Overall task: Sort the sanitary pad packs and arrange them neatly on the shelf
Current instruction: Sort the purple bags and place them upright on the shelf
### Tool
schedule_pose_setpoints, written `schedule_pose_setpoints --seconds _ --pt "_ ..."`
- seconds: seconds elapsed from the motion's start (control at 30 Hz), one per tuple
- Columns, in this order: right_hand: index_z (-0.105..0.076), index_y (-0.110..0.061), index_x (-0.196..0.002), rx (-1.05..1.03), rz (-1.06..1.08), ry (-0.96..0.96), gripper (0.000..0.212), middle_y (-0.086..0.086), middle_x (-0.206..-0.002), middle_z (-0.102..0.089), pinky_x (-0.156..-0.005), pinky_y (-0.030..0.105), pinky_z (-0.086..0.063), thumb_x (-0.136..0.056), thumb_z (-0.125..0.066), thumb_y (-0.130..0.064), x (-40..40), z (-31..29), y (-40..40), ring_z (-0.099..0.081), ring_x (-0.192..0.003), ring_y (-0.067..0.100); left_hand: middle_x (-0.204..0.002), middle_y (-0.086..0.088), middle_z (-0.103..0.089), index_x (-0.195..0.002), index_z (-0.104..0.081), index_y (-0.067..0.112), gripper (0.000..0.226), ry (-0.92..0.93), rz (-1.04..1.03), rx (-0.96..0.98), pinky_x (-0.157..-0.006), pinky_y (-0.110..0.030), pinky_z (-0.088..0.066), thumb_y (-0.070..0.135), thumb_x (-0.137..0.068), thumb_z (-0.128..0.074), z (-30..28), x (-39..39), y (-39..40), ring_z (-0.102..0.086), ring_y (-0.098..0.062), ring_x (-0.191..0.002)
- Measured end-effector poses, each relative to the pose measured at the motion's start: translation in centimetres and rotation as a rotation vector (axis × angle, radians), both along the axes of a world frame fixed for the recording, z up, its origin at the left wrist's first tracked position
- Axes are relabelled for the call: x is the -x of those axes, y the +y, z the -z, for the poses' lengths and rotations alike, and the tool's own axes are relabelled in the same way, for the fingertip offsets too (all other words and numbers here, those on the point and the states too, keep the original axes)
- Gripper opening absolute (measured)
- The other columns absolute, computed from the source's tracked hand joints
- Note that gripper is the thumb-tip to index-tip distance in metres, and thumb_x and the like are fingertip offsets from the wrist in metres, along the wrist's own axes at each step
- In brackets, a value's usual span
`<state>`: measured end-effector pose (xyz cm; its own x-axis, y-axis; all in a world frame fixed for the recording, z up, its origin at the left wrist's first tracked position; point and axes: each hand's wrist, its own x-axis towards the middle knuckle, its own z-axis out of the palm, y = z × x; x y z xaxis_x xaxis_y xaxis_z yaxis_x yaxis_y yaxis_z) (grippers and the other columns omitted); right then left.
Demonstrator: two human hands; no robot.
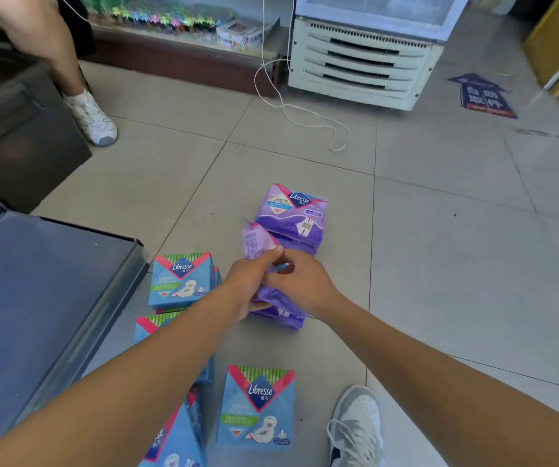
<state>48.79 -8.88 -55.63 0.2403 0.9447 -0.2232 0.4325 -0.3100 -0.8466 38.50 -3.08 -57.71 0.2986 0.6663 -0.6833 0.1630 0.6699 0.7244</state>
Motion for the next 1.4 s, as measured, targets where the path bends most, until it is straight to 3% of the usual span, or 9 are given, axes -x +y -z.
schedule_pose_setpoints --seconds 0.17,0.27,0.37,0.5,0.63,0.77,0.93,1.17,1.4 --pt "-0.07 -0.02 -0.106 0.052 -0.013 -0.087 0.017 -0.003 -0.113 -0.065 -0.088 0.029 -0.054 -0.09 -0.066 -0.024 -1.4 1.3 0.0 -0.06 -0.099 0.009 -0.107 -0.02 -0.072 -0.121 -0.063 0.002 0.037 0.002 -0.019 0.043 -0.088 -0.05 -0.055 0.016 -0.087 -0.067 1.2 2.0 1.5 -0.069 -0.037 -0.099" --pt "-0.057 -0.02 -0.12 0.114 0.051 -0.169 0.037 -0.001 -0.125 -0.058 -0.09 0.038 -0.057 -0.088 -0.07 -0.035 -2.6 3.4 -0.2 -0.059 -0.112 0.017 -0.111 -0.018 -0.071 -0.121 -0.061 0.004 0.035 -0.06 0.007 0.074 -0.095 -0.05 -0.052 0.014 -0.088 -0.066 1.0 3.3 2.0 -0.067 -0.036 -0.103" --pt "-0.046 -0.027 -0.122 0.178 0.18 0.063 0.051 -0.009 -0.118 -0.06 -0.076 0.03 -0.06 -0.082 -0.074 -0.044 -3.4 4.6 -0.8 -0.066 -0.1 0.013 -0.111 -0.015 -0.071 -0.115 -0.062 0.007 0.027 -0.173 0.048 0.095 -0.079 -0.039 -0.057 0.014 -0.089 -0.064 0.9 4.5 2.4 -0.069 -0.028 -0.09" --pt "-0.053 -0.028 -0.107 0.176 0.222 0.45 0.032 -0.01 -0.102 -0.069 -0.059 0.019 -0.056 -0.084 -0.075 -0.031 -3.6 5.1 -1.2 -0.072 -0.081 0.008 -0.101 -0.011 -0.073 -0.11 -0.061 0.008 0.018 -0.159 0.055 0.014 -0.064 -0.033 -0.061 0.014 -0.093 -0.063 1.9 5.0 2.9 -0.072 -0.022 -0.079" --pt "-0.053 -0.029 -0.106 0.139 0.241 0.33 0.038 -0.01 -0.105 -0.069 -0.07 0.025 -0.06 -0.079 -0.079 -0.035 -3.7 6.7 -1.3 -0.071 -0.088 0.01 -0.118 -0.007 -0.066 -0.129 -0.044 0.012 0.085 0.138 0.212 -0.278 -0.081 -0.039 -0.059 0.03 -0.062 -0.092 3.1 4.3 3.0 -0.068 -0.021 -0.099" --pt "-0.048 -0.02 -0.118 0.136 0.237 0.263 0.052 -0.009 -0.11 -0.066 -0.074 0.027 -0.06 -0.08 -0.078 -0.039 -3.6 7.0 -1.1 -0.069 -0.092 0.012 -0.119 0.002 -0.057 -0.145 -0.015 0.026 0.11 0.224 0.213 -0.41 -0.081 -0.032 -0.055 0.013 -0.065 -0.09 2.8 3.7 2.5 -0.06 -0.017 -0.106" --pt "-0.049 -0.023 -0.112 0.186 0.145 0.143 0.038 -0.012 -0.105 -0.064 -0.061 0.014 -0.051 -0.088 -0.063 -0.048 -4.2 6.8 -1.5 -0.067 -0.088 0.006 -0.12 -0.006 -0.062 -0.144 -0.025 0.027 0.105 0.151 0.161 -0.376 -0.088 -0.044 -0.056 -0.001 -0.064 -0.087 2.0 5.8 4.1 -0.064 -0.022 -0.107" --pt "-0.047 -0.015 -0.109 0.454 0.246 -0.035 0.041 0.003 -0.115 -0.063 -0.07 0.028 -0.053 -0.09 -0.065 -0.046 -5.5 10.7 0.7 -0.065 -0.099 0.02 -0.116 -0.008 -0.064 -0.141 -0.03 0.025 0.094 0.125 0.132 -0.353 -0.07 -0.035 -0.058 -0.008 -0.069 -0.081 0.9 10.7 7.1 -0.066 -0.024 -0.102" --pt "-0.037 -0.011 -0.121 0.297 0.603 0.161 0.057 0.009 -0.114 -0.057 -0.059 0.027 -0.046 -0.086 -0.07 -0.042 -6.4 10.6 6.0 -0.059 -0.078 0.013 -0.119 -0.009 -0.065 -0.142 -0.032 0.022 0.094 0.088 0.153 -0.35 -0.089 -0.049 -0.055 -0.012 -0.068 -0.079 2.8 11.6 8.5 -0.066 -0.029 -0.109"
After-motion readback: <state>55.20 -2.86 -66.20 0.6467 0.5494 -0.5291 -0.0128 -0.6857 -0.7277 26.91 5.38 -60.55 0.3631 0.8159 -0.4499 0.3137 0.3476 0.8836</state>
